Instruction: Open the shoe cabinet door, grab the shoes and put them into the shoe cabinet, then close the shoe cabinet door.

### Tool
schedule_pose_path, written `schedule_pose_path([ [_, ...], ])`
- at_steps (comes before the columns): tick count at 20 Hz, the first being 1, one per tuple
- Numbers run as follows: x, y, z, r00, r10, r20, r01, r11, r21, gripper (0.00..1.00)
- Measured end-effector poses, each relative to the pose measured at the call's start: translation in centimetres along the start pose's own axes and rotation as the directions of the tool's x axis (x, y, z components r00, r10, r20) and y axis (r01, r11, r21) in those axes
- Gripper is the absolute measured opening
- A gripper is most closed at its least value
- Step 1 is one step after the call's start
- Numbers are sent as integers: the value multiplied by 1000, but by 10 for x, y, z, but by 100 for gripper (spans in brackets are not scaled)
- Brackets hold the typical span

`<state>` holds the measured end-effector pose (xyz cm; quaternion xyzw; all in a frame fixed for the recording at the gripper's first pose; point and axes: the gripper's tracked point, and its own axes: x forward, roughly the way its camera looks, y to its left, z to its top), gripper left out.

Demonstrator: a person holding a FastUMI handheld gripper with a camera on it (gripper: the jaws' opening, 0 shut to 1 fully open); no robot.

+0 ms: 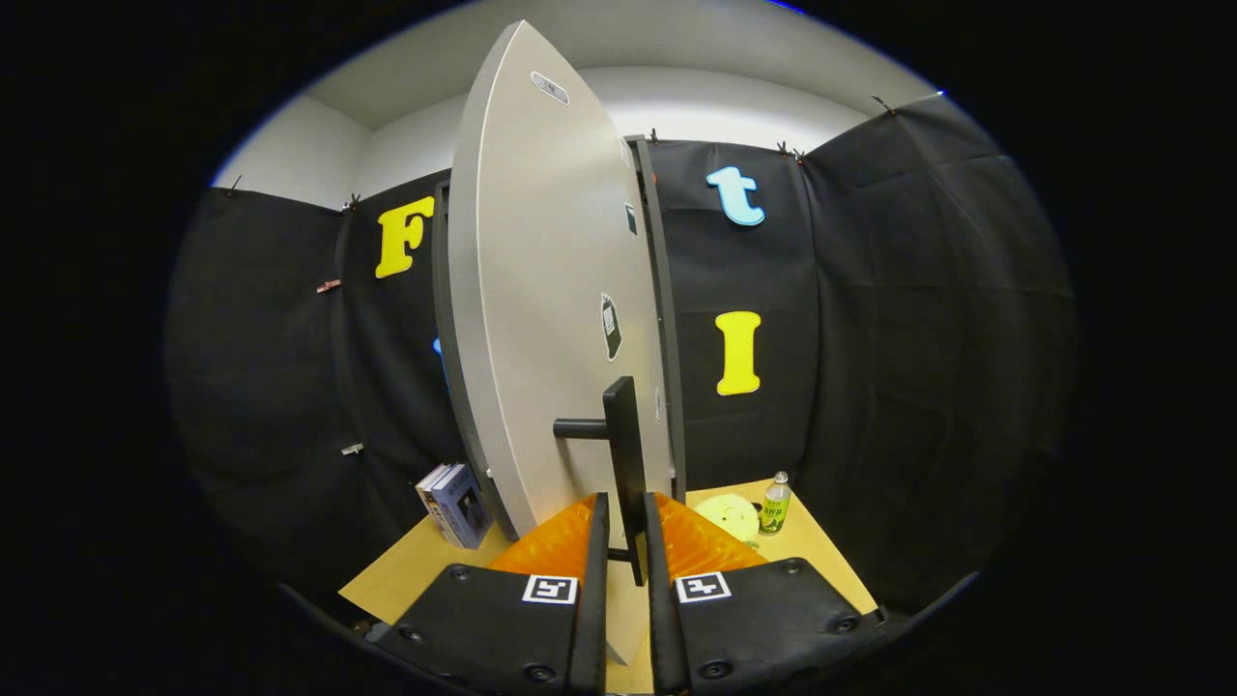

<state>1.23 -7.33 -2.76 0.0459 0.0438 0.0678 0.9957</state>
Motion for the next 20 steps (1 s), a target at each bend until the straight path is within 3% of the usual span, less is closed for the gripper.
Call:
schedule_pose_path([
  [5, 1, -18, 3, 1000, -9, -3, 9, 1000, 26, 21],
  [10, -4, -44, 15, 994, -99, 43, 98, 995, 28, 18],
  [14, -22, -43, 29, 990, -112, 91, 108, 993, 40, 18],
  [18, -43, -26, 49, 967, -156, 201, 161, 987, -8, 18],
  [20, -51, -6, 73, 948, -143, 286, 158, 987, -30, 26],
])
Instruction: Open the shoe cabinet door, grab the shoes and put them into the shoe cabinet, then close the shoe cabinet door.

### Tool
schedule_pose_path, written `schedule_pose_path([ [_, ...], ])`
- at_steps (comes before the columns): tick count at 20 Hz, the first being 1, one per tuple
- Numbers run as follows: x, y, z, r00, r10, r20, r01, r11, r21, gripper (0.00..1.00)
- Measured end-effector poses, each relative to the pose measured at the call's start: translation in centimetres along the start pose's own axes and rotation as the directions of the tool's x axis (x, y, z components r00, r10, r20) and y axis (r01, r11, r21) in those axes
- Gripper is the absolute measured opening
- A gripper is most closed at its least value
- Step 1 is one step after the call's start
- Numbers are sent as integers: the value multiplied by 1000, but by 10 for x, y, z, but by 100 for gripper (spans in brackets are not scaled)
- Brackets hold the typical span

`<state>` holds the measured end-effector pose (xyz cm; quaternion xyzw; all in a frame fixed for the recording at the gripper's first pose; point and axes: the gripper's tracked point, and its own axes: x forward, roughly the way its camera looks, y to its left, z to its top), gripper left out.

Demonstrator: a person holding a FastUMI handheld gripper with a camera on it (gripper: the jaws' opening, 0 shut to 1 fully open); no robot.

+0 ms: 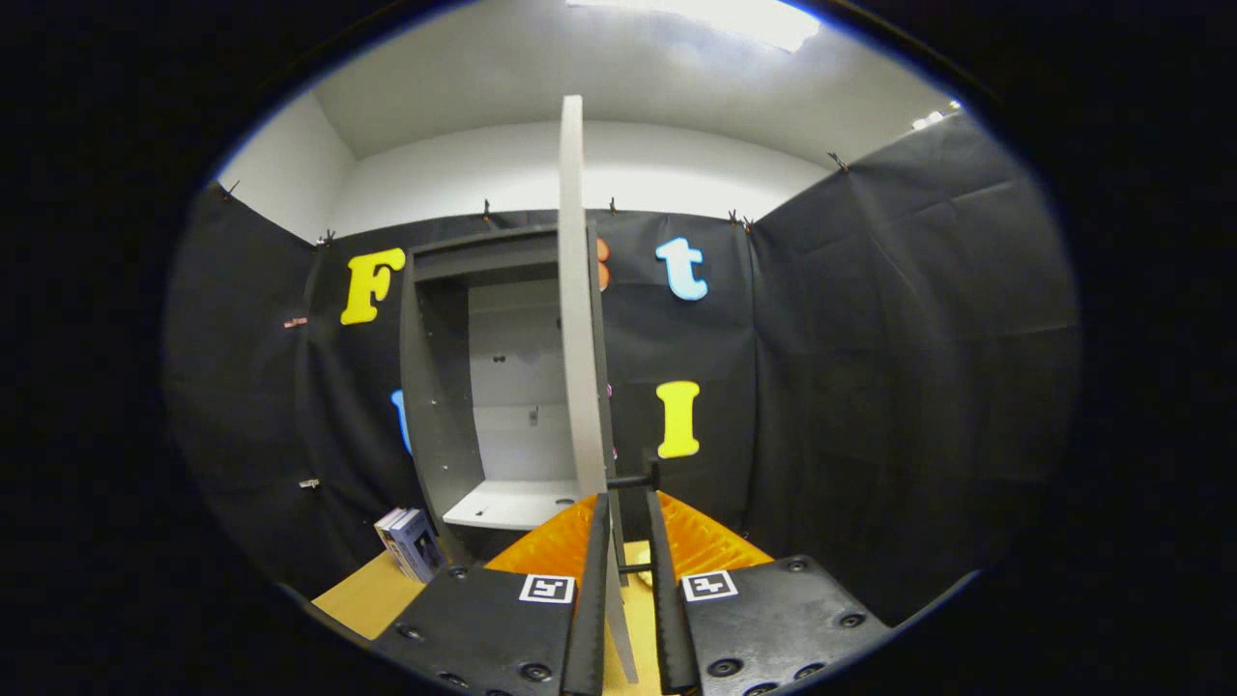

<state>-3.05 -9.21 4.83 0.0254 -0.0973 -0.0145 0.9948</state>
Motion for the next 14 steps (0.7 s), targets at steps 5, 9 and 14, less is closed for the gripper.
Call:
schedule_pose_path([
  [5, -17, 81, 18, 987, 143, 71, -147, 988, 44, 29],
  [9, -25, 144, -27, 963, 265, -51, -258, 960, 108, 43],
  [14, -24, 186, -131, 908, 295, -299, -266, 955, 133, 99],
])
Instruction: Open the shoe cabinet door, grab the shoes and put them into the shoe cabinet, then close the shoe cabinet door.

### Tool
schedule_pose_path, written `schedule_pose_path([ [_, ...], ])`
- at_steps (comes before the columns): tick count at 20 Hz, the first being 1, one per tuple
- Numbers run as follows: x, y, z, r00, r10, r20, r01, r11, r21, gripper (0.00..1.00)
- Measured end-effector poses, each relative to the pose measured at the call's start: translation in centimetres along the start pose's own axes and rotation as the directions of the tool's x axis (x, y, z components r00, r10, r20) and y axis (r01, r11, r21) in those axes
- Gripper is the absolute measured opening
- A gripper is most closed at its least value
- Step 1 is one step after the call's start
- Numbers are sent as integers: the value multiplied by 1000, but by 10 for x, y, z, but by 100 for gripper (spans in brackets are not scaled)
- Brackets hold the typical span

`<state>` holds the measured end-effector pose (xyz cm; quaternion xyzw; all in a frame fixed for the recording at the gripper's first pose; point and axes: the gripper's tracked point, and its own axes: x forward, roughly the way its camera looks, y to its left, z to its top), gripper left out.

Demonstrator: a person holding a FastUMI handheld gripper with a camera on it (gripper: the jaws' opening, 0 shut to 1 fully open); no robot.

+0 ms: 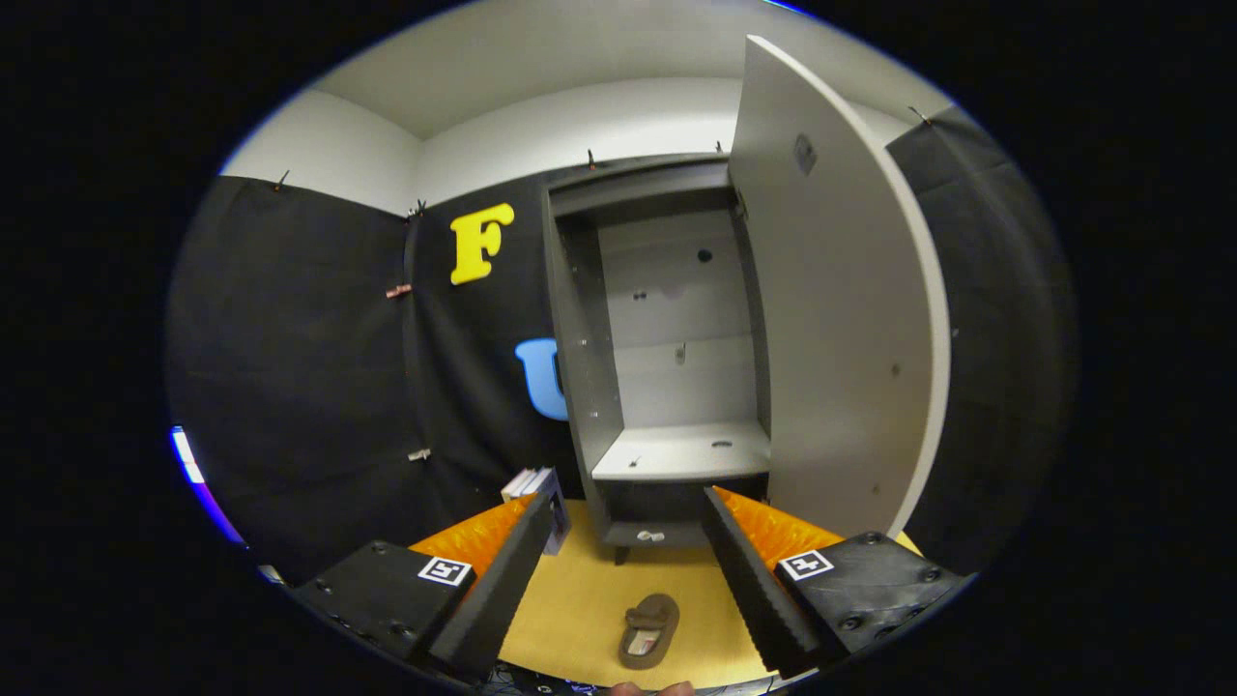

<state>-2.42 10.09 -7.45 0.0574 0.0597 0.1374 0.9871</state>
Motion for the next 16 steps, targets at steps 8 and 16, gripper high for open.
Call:
schedule_pose_path([
  [8, 71, 2, -200, 933, -9, -360, 23, 999, 34, 98],
  [16, 117, -5, -346, 853, -28, -520, 77, 994, 74, 98],
])
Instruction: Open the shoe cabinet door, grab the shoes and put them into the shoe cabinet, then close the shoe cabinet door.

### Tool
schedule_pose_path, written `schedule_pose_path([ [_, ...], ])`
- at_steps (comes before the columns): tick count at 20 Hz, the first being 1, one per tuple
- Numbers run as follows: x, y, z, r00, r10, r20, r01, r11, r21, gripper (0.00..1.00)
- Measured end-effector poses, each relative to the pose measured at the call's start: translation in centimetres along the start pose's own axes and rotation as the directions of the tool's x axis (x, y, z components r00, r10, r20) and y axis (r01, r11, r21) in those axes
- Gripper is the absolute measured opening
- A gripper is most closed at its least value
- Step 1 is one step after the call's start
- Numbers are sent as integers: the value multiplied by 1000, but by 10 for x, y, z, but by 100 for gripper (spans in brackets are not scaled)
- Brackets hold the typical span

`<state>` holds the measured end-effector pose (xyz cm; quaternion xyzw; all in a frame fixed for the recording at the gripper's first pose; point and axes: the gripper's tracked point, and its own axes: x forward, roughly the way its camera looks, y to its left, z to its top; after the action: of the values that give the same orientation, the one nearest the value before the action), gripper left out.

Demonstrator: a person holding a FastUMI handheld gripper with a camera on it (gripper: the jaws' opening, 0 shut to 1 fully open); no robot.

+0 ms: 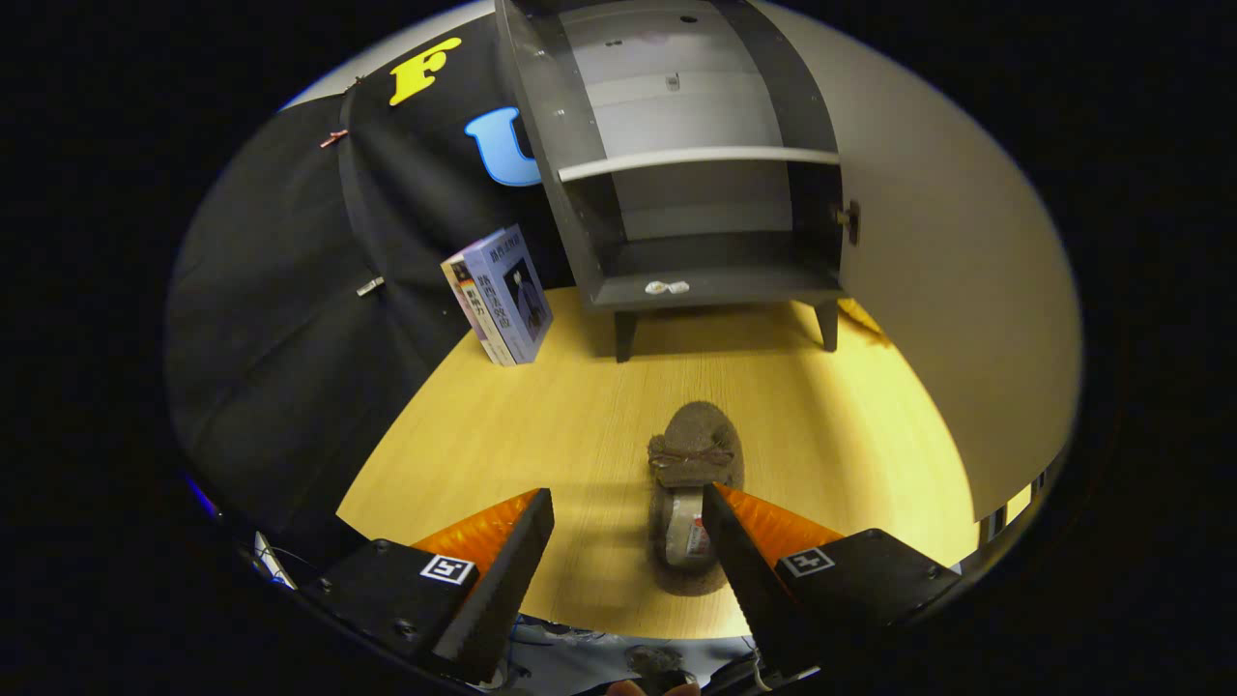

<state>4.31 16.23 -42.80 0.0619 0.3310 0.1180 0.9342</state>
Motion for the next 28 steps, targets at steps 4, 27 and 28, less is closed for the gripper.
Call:
schedule_pose_path([
  [4, 60, -17, -36, 998, -40, -55, 41, 999, 9, 97],
  [27, -5, -24, 142, 987, -82, 140, 72, 995, 73, 5],
  [28, -19, -20, 169, 980, -77, 182, 65, 995, 75, 5],
])
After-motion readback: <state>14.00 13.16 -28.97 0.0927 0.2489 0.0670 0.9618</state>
